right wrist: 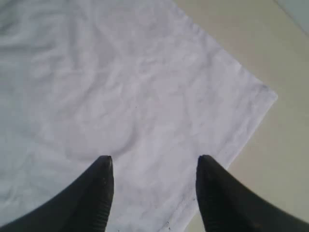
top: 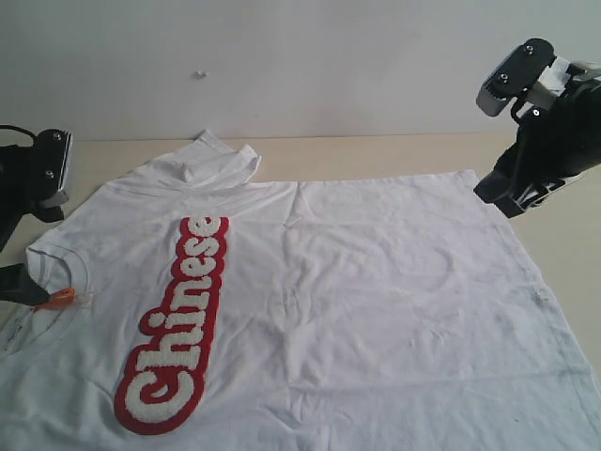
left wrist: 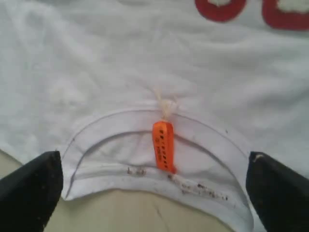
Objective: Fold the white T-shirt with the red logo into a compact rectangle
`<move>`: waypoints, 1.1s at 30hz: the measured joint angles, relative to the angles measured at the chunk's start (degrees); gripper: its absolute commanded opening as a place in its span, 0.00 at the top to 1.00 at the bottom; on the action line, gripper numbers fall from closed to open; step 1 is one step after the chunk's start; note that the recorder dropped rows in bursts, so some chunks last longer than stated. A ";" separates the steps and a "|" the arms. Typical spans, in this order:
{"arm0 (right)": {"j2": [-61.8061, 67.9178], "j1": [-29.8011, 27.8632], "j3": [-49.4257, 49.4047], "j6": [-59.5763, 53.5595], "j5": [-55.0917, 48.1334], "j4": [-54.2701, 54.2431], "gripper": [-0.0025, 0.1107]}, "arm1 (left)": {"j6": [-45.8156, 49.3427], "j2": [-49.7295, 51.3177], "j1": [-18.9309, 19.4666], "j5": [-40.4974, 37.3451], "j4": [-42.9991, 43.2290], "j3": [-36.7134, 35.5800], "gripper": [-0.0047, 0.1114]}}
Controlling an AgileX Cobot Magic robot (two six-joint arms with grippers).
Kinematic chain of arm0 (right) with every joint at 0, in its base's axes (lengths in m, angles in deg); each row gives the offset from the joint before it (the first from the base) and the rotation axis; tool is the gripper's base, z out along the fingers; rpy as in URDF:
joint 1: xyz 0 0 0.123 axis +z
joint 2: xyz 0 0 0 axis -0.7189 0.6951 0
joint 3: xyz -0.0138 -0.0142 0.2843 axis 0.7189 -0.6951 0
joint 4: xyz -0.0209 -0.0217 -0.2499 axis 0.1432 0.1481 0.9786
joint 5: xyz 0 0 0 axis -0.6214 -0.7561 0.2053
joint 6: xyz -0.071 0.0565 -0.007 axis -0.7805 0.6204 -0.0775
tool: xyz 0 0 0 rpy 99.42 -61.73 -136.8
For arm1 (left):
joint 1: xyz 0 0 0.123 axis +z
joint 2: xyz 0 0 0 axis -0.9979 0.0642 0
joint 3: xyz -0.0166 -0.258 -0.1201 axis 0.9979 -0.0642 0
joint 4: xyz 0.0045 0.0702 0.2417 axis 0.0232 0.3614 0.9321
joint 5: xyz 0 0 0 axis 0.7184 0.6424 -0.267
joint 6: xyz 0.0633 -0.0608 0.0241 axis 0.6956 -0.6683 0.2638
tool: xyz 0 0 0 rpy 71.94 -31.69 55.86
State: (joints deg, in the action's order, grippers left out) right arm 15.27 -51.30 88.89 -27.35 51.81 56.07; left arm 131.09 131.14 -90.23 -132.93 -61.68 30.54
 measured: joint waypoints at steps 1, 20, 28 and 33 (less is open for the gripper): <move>0.00 0.00 0.00 -0.82 0.00 0.00 0.52 | 0.55 0.00 0.00 0.22 -1.02 0.00 0.11; 1.97 0.00 0.00 -21.01 -8.91 0.11 0.52 | 0.88 10.96 2.67 -7.00 8.10 4.02 0.11; 2.41 0.00 0.00 -26.31 -11.64 0.73 0.52 | 0.88 16.30 3.25 -15.01 9.44 13.84 0.11; 7.90 1.26 0.00 -24.05 -14.56 5.38 0.52 | 2.20 18.65 3.25 -14.70 10.13 13.84 0.11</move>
State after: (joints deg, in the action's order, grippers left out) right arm 23.17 -50.04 88.89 -51.39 37.24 61.46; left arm 133.29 149.79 -86.98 -147.63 -51.55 44.38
